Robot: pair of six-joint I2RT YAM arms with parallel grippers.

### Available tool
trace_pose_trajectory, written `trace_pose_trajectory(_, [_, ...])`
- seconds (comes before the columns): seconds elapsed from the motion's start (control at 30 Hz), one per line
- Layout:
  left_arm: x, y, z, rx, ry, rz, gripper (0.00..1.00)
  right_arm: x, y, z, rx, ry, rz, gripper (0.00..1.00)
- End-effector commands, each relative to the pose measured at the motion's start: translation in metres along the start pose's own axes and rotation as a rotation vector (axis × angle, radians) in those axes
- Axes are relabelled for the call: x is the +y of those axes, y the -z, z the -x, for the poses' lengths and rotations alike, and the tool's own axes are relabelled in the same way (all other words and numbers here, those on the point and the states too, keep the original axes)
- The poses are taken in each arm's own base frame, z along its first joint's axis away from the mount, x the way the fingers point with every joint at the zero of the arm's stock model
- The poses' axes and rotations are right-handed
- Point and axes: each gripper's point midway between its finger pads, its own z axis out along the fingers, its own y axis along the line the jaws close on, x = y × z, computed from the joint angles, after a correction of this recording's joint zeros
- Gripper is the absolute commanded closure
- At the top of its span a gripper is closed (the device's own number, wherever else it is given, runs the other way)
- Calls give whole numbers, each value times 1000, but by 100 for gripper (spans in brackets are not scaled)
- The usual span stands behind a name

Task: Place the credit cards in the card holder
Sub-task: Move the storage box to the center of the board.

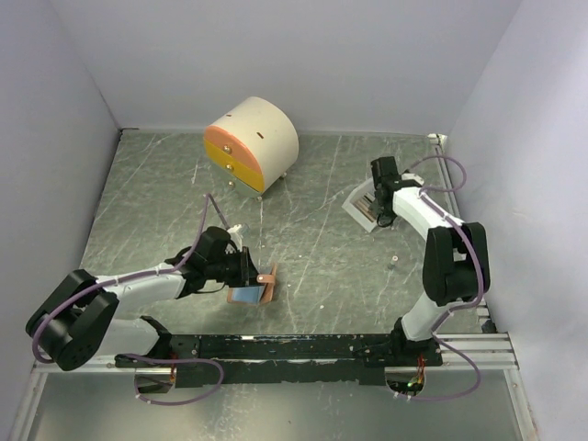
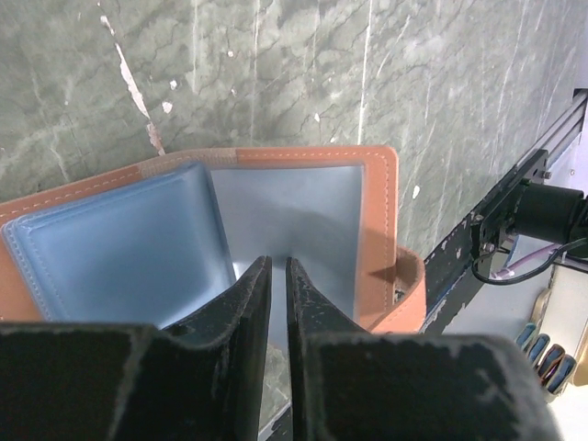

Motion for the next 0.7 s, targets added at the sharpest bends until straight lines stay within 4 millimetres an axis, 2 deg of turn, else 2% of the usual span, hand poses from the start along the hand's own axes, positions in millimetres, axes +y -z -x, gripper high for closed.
trace_pose_trajectory(0.0, [-5, -3, -5, 10, -11, -39, 77, 9, 23, -28, 26, -38, 49, 78])
trace_pose_trajectory(0.17, [-8, -2, -5, 4, -17, -44, 77, 16, 47, -55, 3, -75, 96, 76])
trace_pose_trajectory(0.27, [-7, -2, -5, 5, -17, -42, 77, 14, 54, -75, -15, -95, 88, 75])
trace_pose_trajectory(0.4, [-7, -2, -7, 9, -15, -45, 77, 18, 61, -86, -11, -103, 132, 73])
trace_pose_trajectory(0.47, [-8, -3, -8, 12, -11, -54, 77, 18, 64, -84, -9, -80, 132, 70])
trace_pose_trajectory(0.57, [-10, -4, -8, 14, -10, -63, 77, 26, 80, -65, -66, 20, 185, 67])
trace_pose_trajectory(0.67, [-10, -4, -8, 17, -15, -58, 77, 47, 103, -41, -167, 257, 343, 63])
